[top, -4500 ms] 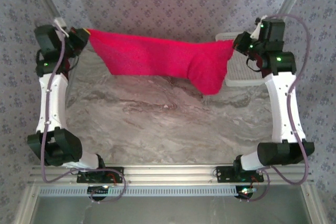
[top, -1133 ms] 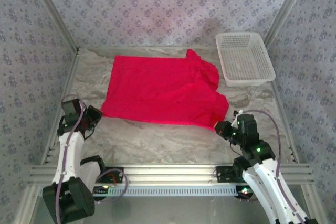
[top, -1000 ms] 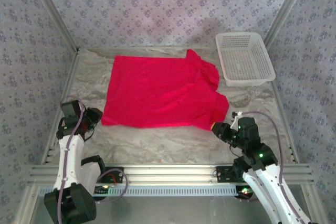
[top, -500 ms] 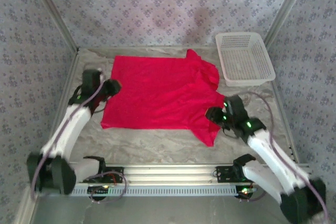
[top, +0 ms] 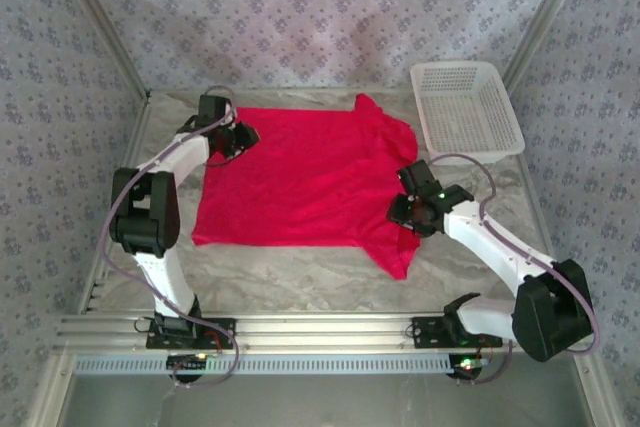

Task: Fold the inside-out t-shirt

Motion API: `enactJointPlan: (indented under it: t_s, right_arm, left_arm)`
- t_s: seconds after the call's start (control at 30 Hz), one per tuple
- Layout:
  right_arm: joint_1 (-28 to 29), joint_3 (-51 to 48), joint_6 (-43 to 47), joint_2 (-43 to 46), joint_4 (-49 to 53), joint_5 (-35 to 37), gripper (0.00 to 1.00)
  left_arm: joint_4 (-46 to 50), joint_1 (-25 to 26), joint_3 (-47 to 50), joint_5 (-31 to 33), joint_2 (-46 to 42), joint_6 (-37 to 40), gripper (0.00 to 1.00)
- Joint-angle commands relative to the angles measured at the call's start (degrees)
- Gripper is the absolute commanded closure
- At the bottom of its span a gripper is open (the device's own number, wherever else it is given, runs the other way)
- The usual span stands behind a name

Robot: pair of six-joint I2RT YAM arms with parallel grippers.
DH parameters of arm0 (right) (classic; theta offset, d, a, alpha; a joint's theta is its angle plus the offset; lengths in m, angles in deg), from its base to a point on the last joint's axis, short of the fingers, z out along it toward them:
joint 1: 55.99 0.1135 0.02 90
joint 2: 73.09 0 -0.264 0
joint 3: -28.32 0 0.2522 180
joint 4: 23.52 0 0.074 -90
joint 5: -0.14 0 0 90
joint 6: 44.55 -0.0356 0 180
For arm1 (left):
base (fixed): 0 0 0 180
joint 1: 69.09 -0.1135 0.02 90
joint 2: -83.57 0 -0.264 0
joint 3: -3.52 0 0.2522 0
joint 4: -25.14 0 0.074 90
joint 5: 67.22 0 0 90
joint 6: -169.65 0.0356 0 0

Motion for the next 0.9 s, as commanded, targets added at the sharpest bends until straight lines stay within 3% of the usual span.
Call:
enactJointPlan:
  t_s: [0.0,0.3,0.37,0.43,0.47,0.5,0.67,0.87]
  right_arm:
    - [0.06,-1.66,-1.07,-1.63,-1.78,0.49,0.52]
    - [0.19,-3.11,-3.3,-9.7,-10.02,2.39,0.56]
    - [0.34,-3.69,-4.06,-10.7,-11.05,3.23,0.67]
    - [0.58,-4.33,-5.08,-10.49,-10.69,4.1,0.88]
    - [0.9,-4.59,-5.65,-9.94,-9.61,4.47,0.94]
    - [1.47,-4.85,-6.34,-8.62,-8.1,4.94,1.0]
    - [6.82,-9.97,-14.86,4.89,2.45,8.01,1.0]
    - [18.01,-23.34,-34.56,25.19,9.57,8.04,1.0]
  left_arm:
    - [-1.71,-2.58,-0.93,-2.41,2.31,-2.61,0.79]
    - [-9.45,-8.0,4.38,-5.78,6.14,-8.09,0.79]
    - [-11.69,-9.56,6.29,-6.14,6.77,-9.65,0.79]
    - [-14.08,-11.7,8.71,-6.08,7.01,-11.4,0.79]
    - [-14.61,-12.73,9.77,-5.71,6.99,-11.84,0.79]
    - [-15.2,-13.81,10.81,-5.3,6.91,-12.18,0.8]
    - [-15.24,-17.83,14.66,-3.03,4.49,-11.63,0.82]
    - [-11.94,-18.51,15.09,-0.55,1.84,-8.26,0.82]
